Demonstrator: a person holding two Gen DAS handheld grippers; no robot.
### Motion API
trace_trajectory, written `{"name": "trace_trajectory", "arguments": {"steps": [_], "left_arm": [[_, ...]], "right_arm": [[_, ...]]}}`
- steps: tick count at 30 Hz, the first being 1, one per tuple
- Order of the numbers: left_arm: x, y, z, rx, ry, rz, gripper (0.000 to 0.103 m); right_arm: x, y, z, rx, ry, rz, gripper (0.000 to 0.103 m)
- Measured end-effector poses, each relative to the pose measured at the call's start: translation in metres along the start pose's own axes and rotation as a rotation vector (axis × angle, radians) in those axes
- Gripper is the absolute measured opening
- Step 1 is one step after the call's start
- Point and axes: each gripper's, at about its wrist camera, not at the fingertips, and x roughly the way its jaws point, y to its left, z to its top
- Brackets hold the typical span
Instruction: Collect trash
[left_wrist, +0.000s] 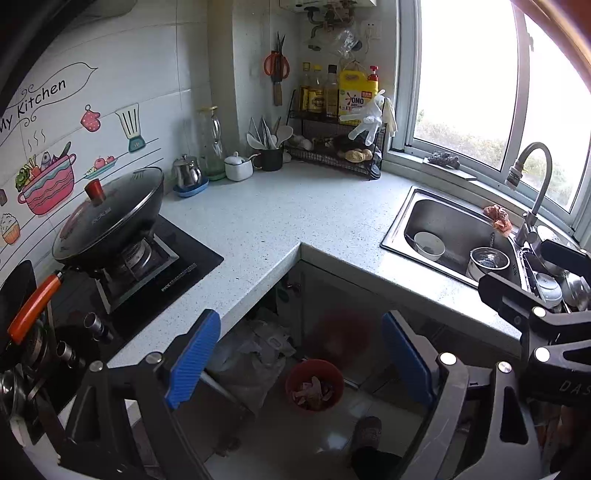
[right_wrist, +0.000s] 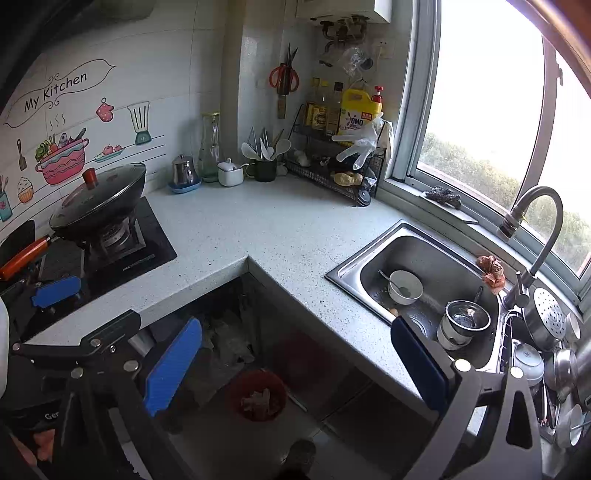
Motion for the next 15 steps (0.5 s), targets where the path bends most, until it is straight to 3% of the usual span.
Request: {"name": "trace_trajectory", "arguments": {"steps": [15], "left_arm": [[-0.045, -0.007, -0.032, -0.046, -0.003, -0.029, 0.088]], "right_arm": [[-0.036, 0.002, -0.030, -0.003, -0.003, -0.037, 0.102]]}}
